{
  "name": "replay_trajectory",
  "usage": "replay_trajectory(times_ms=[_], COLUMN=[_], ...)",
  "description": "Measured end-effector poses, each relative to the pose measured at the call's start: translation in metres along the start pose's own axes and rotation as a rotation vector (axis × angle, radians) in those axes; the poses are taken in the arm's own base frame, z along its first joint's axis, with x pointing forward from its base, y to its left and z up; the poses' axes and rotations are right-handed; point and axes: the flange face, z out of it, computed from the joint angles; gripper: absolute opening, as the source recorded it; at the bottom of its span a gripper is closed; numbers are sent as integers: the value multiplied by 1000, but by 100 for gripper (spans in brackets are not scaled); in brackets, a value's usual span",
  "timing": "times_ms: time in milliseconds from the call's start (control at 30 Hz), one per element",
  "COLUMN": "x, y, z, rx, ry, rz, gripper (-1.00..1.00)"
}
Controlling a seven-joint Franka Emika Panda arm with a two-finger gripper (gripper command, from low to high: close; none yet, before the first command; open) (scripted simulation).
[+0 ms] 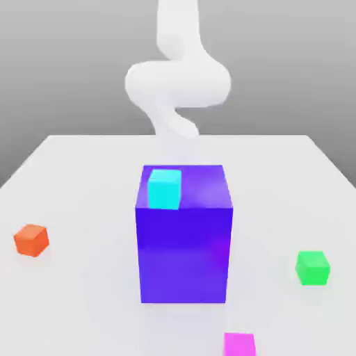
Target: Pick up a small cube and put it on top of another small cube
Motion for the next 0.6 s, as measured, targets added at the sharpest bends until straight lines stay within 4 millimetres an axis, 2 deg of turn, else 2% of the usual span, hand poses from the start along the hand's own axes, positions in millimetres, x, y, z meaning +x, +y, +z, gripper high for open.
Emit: replay_trajectory(times_ms=[133,267,433,600], x=[-2,-13,-40,-76], y=[-1,-1,2,12], z=[67,132,209,280], rx=[11,21,30,32], ry=[-139,-259,-392,-506], rz=[-135,-265,-428,-595], gripper=[0,0,0,0])
